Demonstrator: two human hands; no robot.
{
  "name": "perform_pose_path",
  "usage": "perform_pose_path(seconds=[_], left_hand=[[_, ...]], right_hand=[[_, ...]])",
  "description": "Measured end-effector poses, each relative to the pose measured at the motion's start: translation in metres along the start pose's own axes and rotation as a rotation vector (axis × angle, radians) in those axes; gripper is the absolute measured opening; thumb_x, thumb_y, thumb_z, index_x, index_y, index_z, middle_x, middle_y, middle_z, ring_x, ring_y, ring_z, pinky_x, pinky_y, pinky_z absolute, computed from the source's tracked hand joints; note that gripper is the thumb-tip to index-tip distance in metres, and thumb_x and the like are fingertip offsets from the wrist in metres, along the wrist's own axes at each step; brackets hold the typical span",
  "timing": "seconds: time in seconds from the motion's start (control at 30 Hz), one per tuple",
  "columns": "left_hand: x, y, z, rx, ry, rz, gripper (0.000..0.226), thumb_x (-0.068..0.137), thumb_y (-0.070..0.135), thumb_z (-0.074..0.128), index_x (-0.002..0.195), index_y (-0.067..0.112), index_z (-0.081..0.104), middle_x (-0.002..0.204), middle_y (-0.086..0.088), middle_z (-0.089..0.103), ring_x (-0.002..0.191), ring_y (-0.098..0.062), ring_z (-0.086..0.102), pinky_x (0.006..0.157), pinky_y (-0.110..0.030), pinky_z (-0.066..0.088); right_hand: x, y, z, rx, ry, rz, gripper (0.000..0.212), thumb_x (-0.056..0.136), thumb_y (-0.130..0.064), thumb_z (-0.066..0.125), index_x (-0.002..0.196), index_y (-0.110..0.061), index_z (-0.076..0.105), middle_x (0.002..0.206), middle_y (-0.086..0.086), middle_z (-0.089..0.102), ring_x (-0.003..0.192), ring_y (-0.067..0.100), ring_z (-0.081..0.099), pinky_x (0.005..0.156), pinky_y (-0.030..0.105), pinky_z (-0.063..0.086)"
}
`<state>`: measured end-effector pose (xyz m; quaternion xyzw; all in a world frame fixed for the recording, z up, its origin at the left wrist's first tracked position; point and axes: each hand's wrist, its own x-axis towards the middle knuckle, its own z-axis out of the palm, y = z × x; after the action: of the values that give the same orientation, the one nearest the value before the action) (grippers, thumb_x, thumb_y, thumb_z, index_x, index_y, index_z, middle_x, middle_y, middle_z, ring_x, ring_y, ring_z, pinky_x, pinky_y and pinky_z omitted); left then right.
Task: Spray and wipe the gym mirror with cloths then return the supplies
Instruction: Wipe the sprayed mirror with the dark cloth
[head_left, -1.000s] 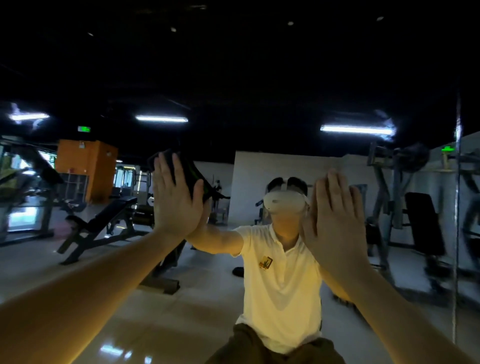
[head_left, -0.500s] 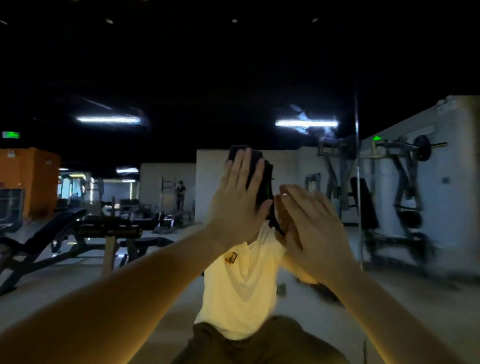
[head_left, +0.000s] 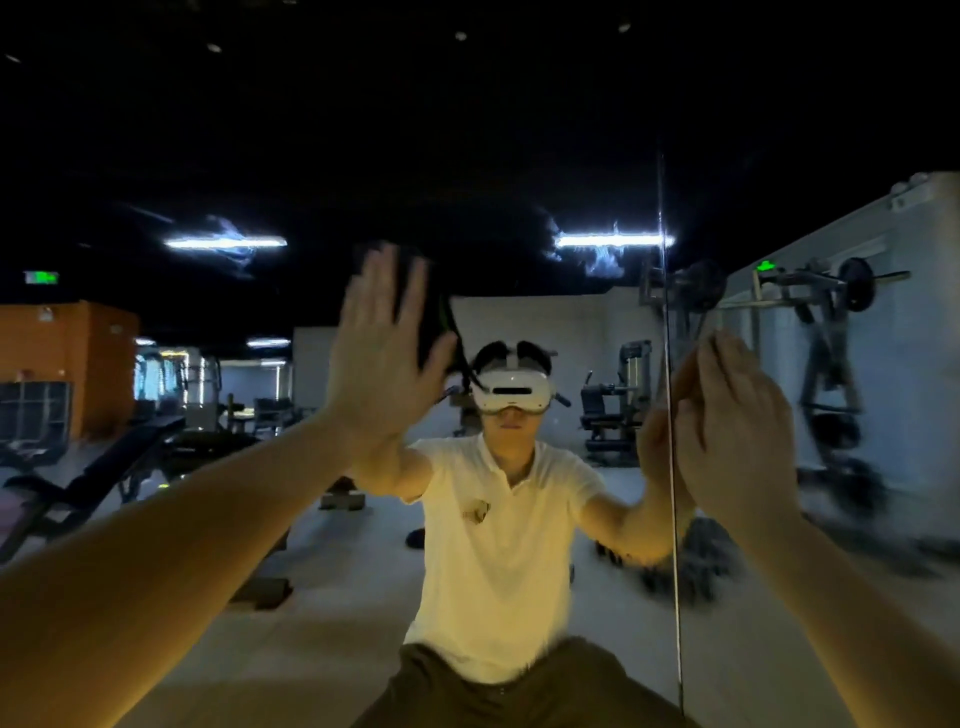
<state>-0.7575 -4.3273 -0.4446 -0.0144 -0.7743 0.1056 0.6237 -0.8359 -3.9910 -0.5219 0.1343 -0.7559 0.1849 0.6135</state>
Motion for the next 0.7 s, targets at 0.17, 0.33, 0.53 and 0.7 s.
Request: perform_pose_path(seconds=[0.17,0.33,0.53,0.7], left_hand=[[0.019,0.039,0.006,-0.035,0.065,-0.260,0.079,0.108,0.056,0.020,0.165,0.003,0.007,0.170,-0.029,0.002,0.159,-0.042,0.001,0.130,-0.054,0.007],[0.019,0.130,0.017,-0.101,0.020,-0.072,0.078,0.109,0.057,0.020,0.166,0.008,0.001,0.171,-0.024,-0.008,0.160,-0.037,-0.009,0.130,-0.051,0.000],[-0.032,0.190,0.036,-0.123,-0.091,0.281,0.065,0.111,0.044,0.015,0.166,0.010,0.005,0.173,-0.020,-0.007,0.160,-0.031,-0.015,0.130,-0.052,0.004],[-0.058,0.138,0.034,0.035,-0.139,0.500,0.066,0.111,0.045,0.023,0.167,0.016,0.002,0.172,-0.019,-0.006,0.160,-0.032,-0.012,0.131,-0.049,-0.003]], right_hand=[[-0.008,0.003,0.012,0.057,0.068,-0.029,0.065,0.105,-0.033,0.038,0.161,-0.003,0.024,0.168,0.018,0.023,0.156,0.033,0.020,0.126,0.056,0.019],[-0.009,0.006,0.012,0.083,0.094,-0.078,0.061,0.107,-0.033,0.029,0.159,0.001,0.028,0.167,0.019,0.026,0.156,0.031,0.020,0.126,0.057,0.018],[-0.012,0.019,0.005,0.102,0.045,-0.121,0.064,0.101,-0.029,0.023,0.158,0.000,0.032,0.168,0.017,0.025,0.157,0.030,0.018,0.126,0.058,0.019],[-0.016,0.012,0.005,0.131,0.035,-0.090,0.069,0.096,-0.029,0.027,0.159,-0.004,0.031,0.169,0.015,0.023,0.157,0.029,0.017,0.128,0.053,0.011]])
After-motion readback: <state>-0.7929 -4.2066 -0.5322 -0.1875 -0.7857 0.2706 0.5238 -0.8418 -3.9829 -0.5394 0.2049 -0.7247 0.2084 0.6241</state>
